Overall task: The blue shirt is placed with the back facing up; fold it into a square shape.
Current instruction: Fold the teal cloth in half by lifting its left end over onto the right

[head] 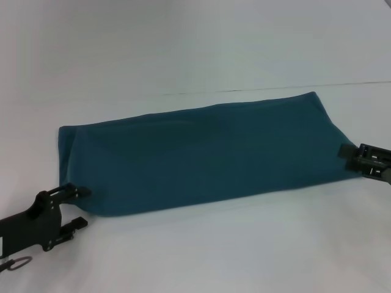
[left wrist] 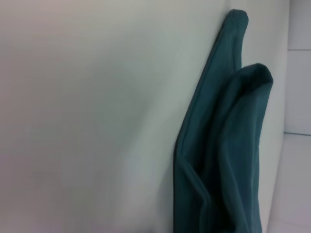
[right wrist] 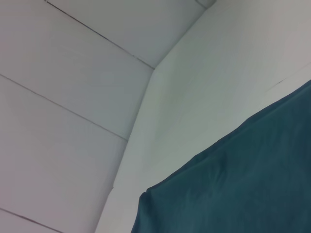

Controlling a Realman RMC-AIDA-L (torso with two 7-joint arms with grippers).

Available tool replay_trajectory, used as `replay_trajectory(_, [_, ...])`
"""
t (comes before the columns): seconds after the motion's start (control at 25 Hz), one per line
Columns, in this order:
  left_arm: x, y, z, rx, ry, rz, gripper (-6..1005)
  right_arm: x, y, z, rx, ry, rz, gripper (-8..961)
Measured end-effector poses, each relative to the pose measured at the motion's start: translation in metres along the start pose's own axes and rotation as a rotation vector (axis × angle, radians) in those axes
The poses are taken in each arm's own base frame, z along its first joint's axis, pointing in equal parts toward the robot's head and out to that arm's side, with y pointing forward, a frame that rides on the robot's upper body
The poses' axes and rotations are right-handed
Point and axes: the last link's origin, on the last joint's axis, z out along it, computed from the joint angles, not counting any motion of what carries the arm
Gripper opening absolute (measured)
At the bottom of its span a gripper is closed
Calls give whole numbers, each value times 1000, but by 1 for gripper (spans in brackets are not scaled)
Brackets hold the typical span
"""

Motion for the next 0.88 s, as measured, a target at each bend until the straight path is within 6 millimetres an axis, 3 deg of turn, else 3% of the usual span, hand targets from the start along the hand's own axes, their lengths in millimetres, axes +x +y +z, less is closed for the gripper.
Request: replay_trajectory(0.88, [11, 21, 23, 44, 15, 102, 722, 0, -1, -1, 7, -3, 0, 825])
